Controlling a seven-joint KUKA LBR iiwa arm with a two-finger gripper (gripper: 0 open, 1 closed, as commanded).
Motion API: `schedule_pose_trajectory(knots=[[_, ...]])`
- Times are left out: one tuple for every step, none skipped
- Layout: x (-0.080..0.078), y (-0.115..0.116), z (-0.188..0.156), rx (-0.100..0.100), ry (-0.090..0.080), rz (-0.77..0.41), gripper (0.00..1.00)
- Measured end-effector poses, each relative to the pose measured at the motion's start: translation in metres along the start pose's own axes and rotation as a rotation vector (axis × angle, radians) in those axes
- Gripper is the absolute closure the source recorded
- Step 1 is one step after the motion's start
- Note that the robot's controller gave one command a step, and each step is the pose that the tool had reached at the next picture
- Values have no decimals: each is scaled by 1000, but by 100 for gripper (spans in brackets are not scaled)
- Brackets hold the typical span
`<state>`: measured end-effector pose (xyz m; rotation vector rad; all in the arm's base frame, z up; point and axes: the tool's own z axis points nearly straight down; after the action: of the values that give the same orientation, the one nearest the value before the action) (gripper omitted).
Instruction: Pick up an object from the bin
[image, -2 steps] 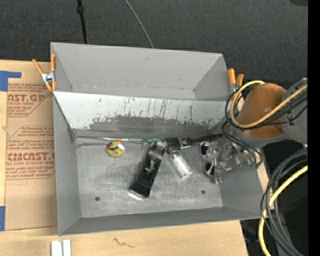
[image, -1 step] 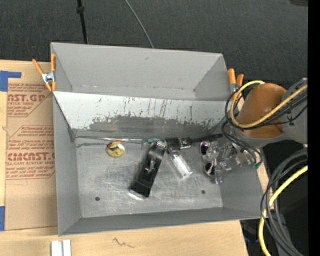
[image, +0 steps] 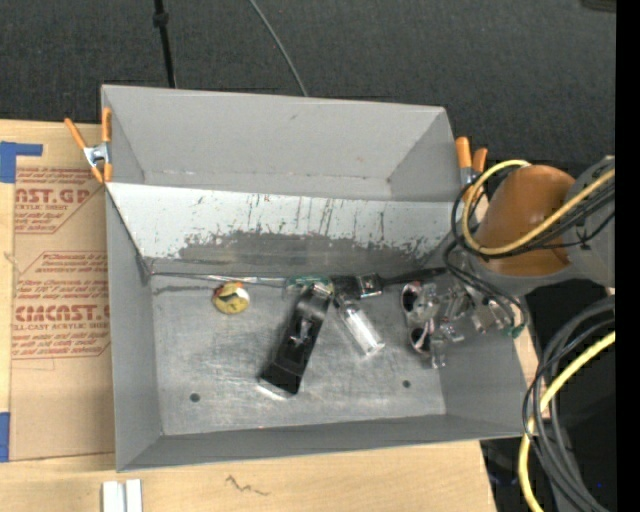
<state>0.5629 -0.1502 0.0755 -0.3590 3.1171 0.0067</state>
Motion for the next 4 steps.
schedule_pose_trajectory(knots=[[2,1,-17,-2,8,0,100],[0,0,-33,1,3,0,100],[0,0,-46,4,1,0,100],[0,0,-55,5,0,0,100]])
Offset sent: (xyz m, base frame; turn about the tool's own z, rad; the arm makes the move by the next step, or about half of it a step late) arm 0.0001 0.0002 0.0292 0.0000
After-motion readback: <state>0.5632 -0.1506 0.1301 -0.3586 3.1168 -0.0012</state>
